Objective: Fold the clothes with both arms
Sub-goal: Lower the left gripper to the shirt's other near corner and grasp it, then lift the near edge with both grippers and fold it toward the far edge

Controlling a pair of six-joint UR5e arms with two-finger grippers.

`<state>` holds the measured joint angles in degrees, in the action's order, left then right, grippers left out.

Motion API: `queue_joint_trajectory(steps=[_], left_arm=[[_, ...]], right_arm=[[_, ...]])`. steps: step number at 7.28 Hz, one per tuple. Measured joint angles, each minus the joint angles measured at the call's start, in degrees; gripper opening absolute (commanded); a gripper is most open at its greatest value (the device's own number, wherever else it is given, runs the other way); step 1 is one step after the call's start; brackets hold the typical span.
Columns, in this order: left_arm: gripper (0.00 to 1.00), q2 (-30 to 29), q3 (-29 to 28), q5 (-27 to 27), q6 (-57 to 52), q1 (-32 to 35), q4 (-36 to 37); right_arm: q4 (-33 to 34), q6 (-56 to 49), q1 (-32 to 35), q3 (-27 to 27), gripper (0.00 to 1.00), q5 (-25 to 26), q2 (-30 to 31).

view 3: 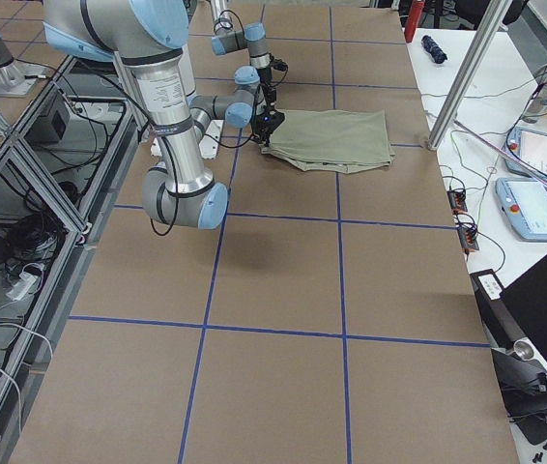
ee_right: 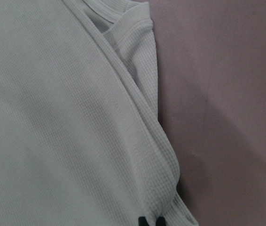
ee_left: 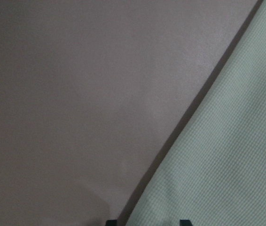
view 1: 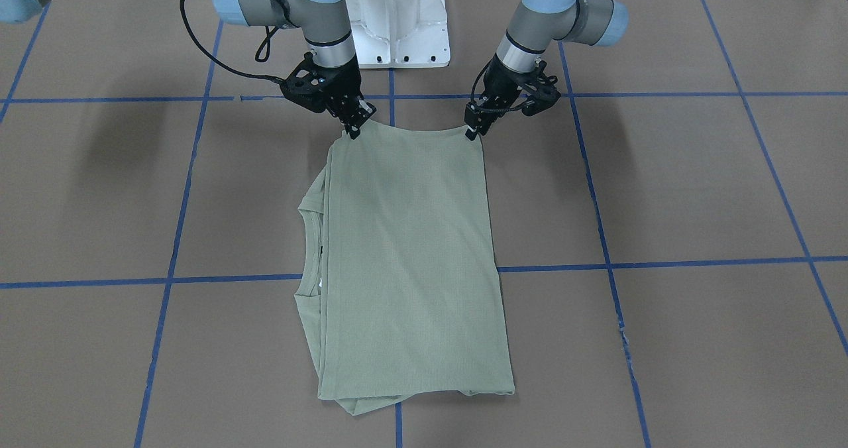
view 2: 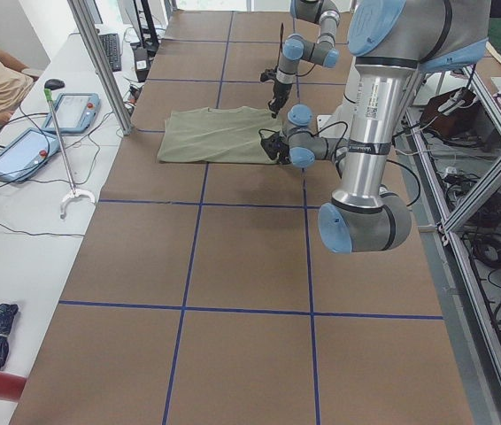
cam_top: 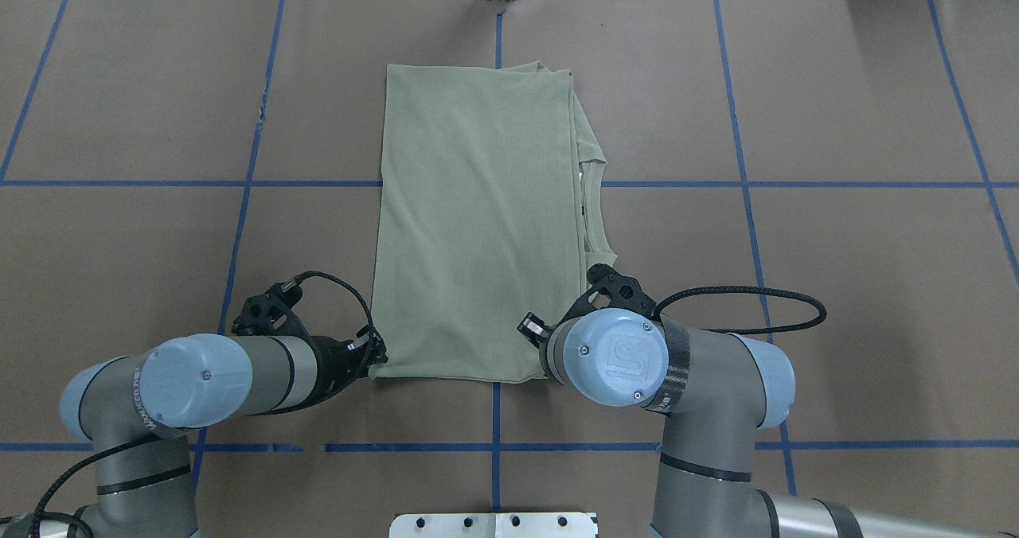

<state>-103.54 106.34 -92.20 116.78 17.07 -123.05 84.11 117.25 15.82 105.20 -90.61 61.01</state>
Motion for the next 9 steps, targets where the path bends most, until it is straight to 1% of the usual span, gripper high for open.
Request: queue_joint_trajectory(steps=[3,5,7,9], left_arm=[[0.00,-0.1,0.3,0.0,0.0,-0.4,0.0],[0.00,-0.2,2.1,-0.2,0.0,-0.8,0.0],[0.00,-0.1,7.6,-0.5,0.8,-2.0,0.9],[0.00,-0.2,15.0,-0.7,3.1,-3.6,5.2]], right_arm=[[0.1,0.0,0.0,0.4,0.00,-0.1,0.1],[0.3,0.1,0.1,2.8,0.00,-1.2,1.9],[0.4,0.8,0.1,7.2,0.00,-2.7,5.2],[1.1,3.9,0.0,13.3,0.00,-4.0,8.2]])
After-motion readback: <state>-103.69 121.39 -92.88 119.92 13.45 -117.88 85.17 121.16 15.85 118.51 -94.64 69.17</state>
